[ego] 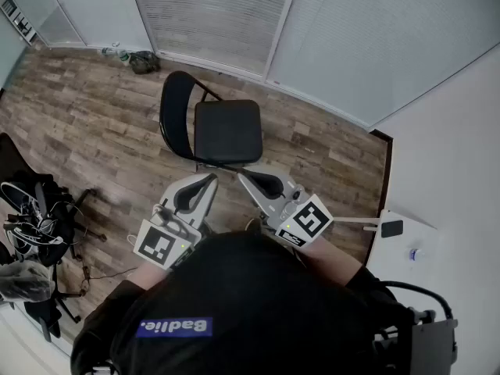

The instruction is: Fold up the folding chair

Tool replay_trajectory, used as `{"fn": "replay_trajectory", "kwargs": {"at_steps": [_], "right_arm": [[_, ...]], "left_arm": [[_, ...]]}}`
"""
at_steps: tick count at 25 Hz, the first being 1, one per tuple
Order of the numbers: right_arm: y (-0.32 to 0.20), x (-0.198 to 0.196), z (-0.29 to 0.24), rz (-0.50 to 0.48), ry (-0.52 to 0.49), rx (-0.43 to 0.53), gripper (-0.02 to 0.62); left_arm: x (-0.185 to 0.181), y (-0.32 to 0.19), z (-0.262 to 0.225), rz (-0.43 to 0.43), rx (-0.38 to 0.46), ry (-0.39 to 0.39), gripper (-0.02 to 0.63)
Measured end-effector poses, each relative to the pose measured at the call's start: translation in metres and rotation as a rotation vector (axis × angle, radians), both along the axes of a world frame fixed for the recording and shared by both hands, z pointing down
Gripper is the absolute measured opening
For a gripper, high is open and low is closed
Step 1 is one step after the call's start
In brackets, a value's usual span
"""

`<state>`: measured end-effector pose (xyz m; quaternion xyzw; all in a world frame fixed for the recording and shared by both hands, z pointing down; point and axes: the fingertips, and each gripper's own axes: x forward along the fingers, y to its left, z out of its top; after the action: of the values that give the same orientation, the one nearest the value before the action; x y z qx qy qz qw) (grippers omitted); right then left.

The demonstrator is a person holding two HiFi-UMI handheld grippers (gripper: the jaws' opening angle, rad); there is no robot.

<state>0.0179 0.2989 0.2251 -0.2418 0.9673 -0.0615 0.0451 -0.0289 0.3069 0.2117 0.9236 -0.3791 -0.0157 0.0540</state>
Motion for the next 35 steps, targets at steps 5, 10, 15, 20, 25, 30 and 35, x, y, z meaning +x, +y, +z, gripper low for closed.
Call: {"fn": "replay_trajectory", "kwargs": {"at_steps": [5, 10, 15, 20, 25, 30, 35], "right_arm": [[-0.002, 0.005, 0.005, 0.008, 0.002, -0.005, 0.0], [-0.003, 0.006, 0.006, 0.005, 0.006, -0.005, 0.0], [-0.01, 0.009, 0.008, 0.005, 0.002, -0.008, 0.0], [-0.017, 0.021, 0.012, -0.004, 0.007, -0.012, 0.0], [-0.025, 0.047, 0.02, -0.026, 0.004, -0.008, 0.0], [-0.037, 0.07, 0.032, -0.027, 0.006, -0.028, 0.0], [-0.058, 0.068, 0.037, -0.01, 0.02, -0.037, 0.0]], "left_arm": [[0.003, -0.001, 0.003, -0.005, 0.0, 0.003, 0.005], [0.004, -0.003, 0.004, -0.012, -0.002, 0.002, 0.005], [0.007, -0.012, 0.008, -0.031, -0.011, -0.003, 0.005], [0.015, -0.019, 0.009, -0.065, -0.014, -0.017, 0.005], [0.035, -0.027, 0.017, -0.105, -0.009, -0.041, 0.005], [0.045, -0.038, 0.02, -0.162, -0.005, -0.041, 0.005], [0.03, -0.061, 0.024, -0.192, -0.017, -0.042, 0.005]]}}
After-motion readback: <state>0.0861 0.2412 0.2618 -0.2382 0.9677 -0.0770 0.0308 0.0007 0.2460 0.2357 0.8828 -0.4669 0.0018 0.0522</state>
